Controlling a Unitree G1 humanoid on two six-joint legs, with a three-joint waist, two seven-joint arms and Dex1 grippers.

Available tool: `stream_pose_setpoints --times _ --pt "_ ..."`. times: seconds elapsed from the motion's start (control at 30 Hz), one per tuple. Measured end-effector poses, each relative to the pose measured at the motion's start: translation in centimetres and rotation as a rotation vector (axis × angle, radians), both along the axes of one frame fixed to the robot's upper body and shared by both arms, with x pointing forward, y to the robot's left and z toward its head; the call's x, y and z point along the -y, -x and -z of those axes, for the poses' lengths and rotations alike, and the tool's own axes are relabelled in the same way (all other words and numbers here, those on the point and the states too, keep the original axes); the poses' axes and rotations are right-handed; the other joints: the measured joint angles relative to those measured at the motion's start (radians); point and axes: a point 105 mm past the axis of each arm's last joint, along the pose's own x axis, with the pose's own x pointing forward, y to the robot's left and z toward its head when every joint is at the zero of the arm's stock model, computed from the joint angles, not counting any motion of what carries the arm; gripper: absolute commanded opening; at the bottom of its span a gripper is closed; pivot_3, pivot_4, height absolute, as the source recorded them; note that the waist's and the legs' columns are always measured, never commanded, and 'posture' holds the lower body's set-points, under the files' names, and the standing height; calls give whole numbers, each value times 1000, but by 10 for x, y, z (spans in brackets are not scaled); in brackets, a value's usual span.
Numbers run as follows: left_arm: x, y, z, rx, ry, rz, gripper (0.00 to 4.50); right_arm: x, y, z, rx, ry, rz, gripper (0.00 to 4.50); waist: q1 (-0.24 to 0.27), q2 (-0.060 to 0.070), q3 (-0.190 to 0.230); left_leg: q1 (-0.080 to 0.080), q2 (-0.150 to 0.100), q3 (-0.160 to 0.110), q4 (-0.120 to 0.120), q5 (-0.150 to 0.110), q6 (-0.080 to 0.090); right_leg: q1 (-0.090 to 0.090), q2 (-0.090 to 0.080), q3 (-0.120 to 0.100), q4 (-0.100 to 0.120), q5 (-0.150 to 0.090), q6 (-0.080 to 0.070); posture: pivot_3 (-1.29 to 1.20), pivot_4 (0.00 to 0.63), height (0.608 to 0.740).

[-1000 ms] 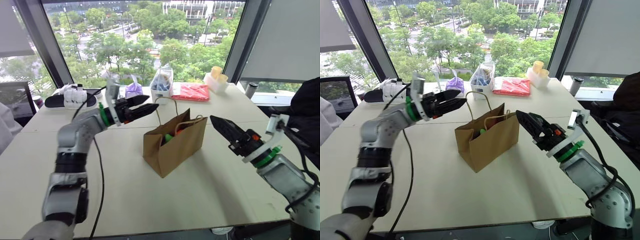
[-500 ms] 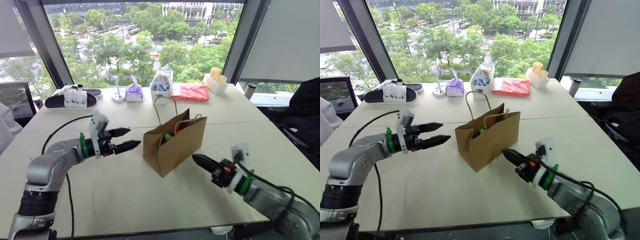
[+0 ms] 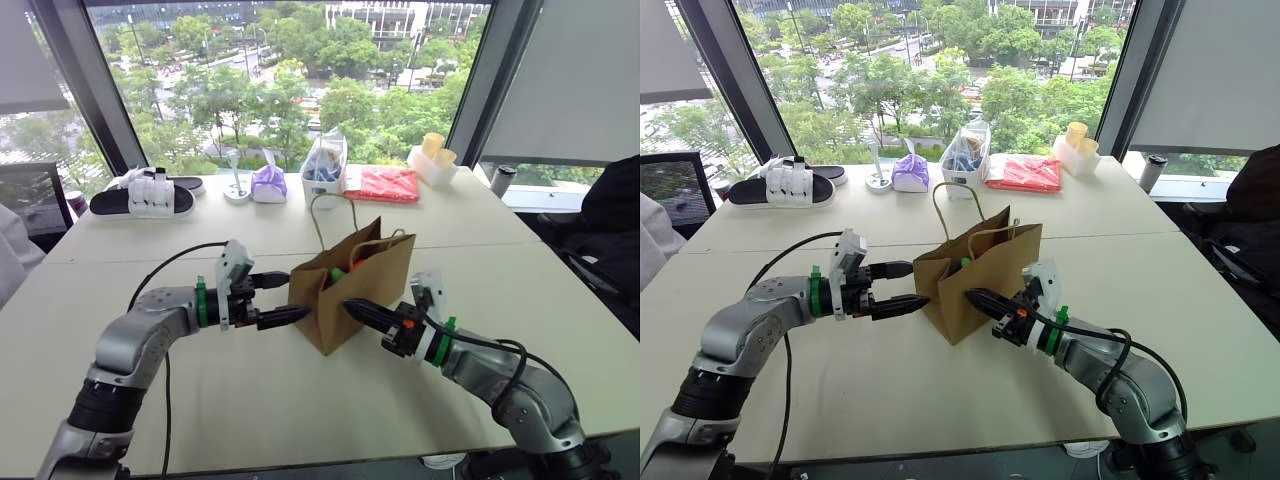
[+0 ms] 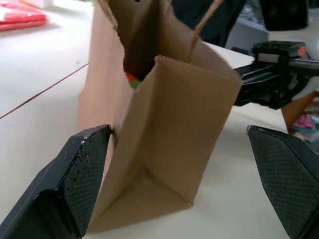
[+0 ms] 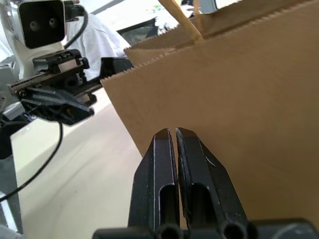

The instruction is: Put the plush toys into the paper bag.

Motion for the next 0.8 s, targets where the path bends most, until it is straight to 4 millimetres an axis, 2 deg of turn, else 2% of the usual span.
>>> stream_pose_setpoints --times 0.37,0.6,0.7,0.8 --pt "21 2 8 23 -23 67 4500 -26 -6 -2 2 -23 -60 130 1 0 0 0 0 0 0 0 0 0 0 0 0 0 0 0 150 740" --pt "37 -7 15 76 -24 31 4500 -24 -12 3 -4 -6 -37 130 0 0 0 0 0 0 0 0 0 0 1 -1 0 0 0 0 150 740" --pt "41 -10 18 102 -32 20 3716 -18 -15 2 0 -8 -13 0 0 0 0 0 0 0 0 0 0 -1 1 -1 1 0 0 0 150 740" --pt "42 -13 21 115 -44 6 2368 -14 -17 -1 9 -9 4 0 0 0 0 0 0 0 0 0 0 0 1 -1 1 0 0 0 150 740"
